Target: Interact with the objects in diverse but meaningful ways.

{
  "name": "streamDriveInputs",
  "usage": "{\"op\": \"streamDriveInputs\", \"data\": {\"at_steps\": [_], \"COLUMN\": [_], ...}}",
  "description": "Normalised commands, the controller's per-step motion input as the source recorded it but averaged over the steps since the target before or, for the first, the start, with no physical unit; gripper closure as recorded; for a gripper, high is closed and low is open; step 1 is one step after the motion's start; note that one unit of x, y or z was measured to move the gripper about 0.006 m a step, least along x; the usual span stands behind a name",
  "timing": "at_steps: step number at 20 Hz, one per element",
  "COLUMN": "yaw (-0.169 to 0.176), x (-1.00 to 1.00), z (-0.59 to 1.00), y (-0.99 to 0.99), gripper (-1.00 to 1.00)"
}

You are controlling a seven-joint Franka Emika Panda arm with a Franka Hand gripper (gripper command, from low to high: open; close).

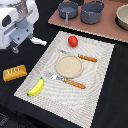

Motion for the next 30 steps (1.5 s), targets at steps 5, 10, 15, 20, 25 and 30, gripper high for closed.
{"op": "streamDriveInputs", "data": {"at_steps": [5,10,15,20,25,30], "yaw": [0.099,0.086,0.061,0.069,0.075,0.057], "x": [0.01,0.03,0.05,0.03,0.10,0.14], "z": [-0.01,-0.07,-0.18,-0.26,-0.27,-0.26], "y": [-0.61,-0.48,-0.25,-0.25,-0.33,-0.27], "gripper": [-1.00,-1.00,-1.00,-1.00,-1.00,-1.00]}}
